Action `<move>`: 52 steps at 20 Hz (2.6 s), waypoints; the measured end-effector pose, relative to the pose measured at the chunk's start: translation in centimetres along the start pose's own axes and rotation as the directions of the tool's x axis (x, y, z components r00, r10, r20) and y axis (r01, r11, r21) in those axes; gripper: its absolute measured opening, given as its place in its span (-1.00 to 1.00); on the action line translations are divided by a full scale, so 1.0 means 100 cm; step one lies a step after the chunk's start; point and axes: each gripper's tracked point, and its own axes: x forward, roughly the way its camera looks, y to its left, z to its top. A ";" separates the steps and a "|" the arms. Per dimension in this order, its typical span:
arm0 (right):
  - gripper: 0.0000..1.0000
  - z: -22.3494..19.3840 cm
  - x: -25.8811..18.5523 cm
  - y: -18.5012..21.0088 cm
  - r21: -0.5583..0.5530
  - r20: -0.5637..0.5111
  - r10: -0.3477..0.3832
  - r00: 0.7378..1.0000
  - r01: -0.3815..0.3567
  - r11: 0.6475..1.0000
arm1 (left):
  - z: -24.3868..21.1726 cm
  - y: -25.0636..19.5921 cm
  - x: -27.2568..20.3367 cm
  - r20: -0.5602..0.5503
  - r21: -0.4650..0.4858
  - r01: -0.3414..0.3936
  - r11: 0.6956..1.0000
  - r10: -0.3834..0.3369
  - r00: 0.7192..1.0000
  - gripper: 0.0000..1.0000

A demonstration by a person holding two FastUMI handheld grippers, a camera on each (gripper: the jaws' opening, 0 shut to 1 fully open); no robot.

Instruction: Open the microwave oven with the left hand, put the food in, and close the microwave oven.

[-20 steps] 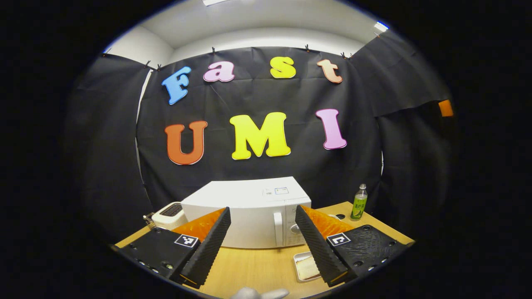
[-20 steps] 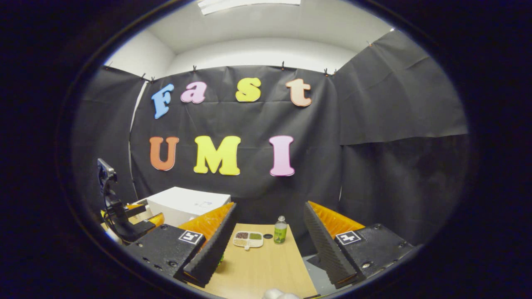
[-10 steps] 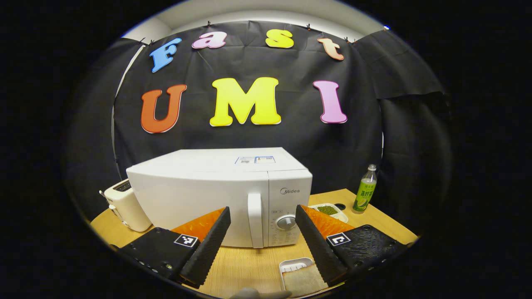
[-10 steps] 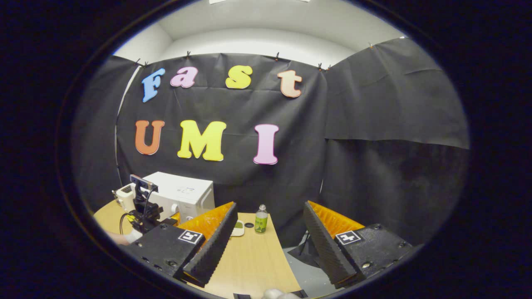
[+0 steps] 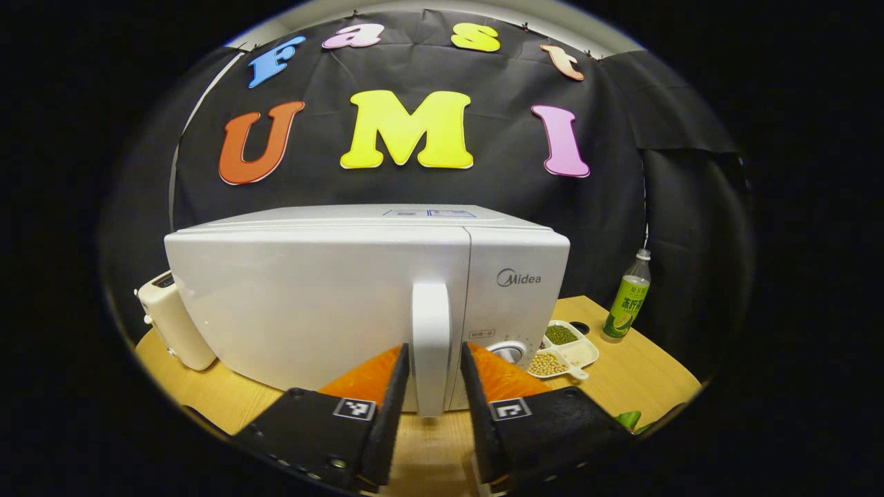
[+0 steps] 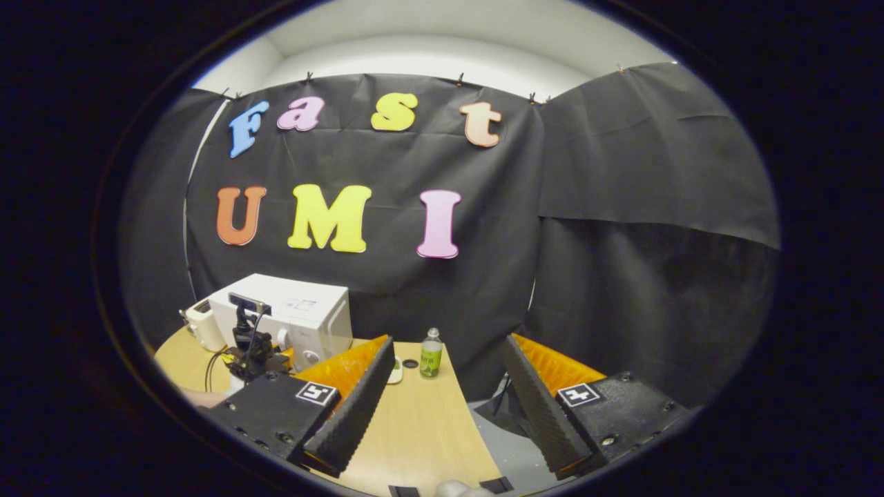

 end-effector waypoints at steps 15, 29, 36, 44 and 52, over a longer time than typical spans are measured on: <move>0.93 0.003 0.016 0.038 0.016 0.011 0.115 0.993 -0.115 0.993 | -0.017 0.006 -0.048 -0.025 -0.015 0.049 0.999 -0.049 0.998 -0.89; 0.93 -0.020 0.010 0.086 0.031 -0.007 0.284 0.959 -0.284 0.958 | -0.034 0.089 -0.167 -0.039 0.022 -0.081 0.996 0.082 0.996 0.22; 0.93 -0.026 0.000 0.102 0.018 -0.003 0.315 0.949 -0.315 0.949 | -0.033 0.110 -0.191 -0.052 0.053 -0.125 0.991 0.128 0.990 0.96; 0.93 -0.053 -0.006 0.143 0.017 -0.047 0.389 0.920 -0.388 0.921 | -0.046 0.170 -0.249 -0.080 0.064 -0.212 0.975 0.216 0.973 0.94; 0.93 -0.073 -0.005 0.179 0.026 -0.086 0.445 0.892 -0.444 0.896 | -0.062 0.271 -0.315 -0.121 0.050 -0.375 0.926 0.378 0.918 0.93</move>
